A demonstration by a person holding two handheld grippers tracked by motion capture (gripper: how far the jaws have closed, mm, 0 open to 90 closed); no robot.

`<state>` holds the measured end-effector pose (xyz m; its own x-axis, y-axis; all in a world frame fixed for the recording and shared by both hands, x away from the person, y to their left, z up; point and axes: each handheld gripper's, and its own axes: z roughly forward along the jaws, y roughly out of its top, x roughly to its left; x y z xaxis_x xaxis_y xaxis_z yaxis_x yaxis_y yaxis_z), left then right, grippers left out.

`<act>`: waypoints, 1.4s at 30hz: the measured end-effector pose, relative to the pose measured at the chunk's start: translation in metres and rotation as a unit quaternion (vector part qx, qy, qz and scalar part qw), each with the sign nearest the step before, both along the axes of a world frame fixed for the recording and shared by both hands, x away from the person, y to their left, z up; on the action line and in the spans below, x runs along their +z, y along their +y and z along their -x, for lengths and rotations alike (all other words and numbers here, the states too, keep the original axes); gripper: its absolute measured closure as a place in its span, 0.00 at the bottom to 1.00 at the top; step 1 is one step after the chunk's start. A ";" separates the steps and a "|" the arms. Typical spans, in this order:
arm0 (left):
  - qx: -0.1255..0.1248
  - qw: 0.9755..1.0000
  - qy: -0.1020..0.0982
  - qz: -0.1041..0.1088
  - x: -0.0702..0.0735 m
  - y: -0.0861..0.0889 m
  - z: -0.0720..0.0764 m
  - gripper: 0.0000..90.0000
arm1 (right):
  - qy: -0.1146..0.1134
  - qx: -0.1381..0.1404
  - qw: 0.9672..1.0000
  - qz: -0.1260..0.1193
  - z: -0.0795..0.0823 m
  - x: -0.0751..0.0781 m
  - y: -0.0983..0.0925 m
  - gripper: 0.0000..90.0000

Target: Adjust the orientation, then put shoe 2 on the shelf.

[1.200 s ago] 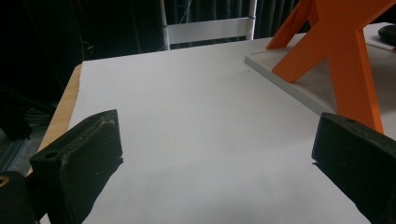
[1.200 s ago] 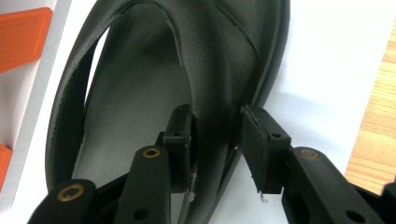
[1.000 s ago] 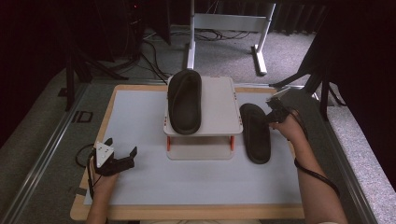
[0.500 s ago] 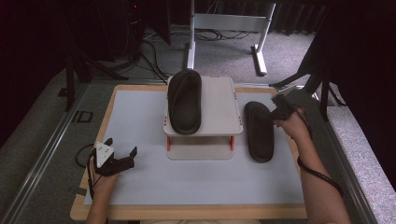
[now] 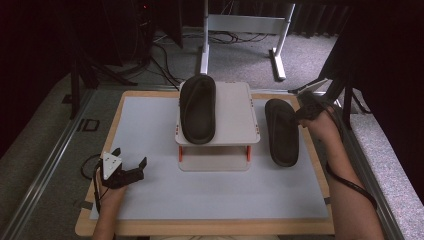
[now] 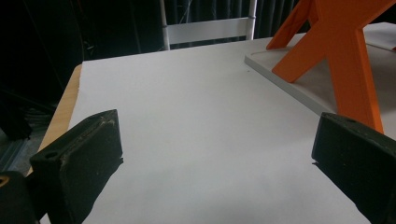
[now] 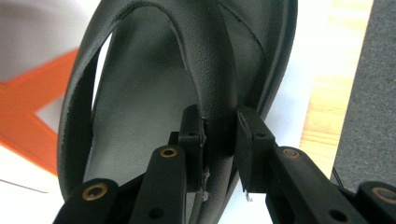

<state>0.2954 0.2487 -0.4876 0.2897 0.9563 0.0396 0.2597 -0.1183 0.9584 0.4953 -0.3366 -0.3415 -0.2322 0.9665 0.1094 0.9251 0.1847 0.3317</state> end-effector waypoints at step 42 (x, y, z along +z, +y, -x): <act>-0.001 1.000 0.001 0.005 0.000 0.001 0.000 0.02 | -0.050 0.067 0.996 -0.008 -0.005 0.117 0.105 0.83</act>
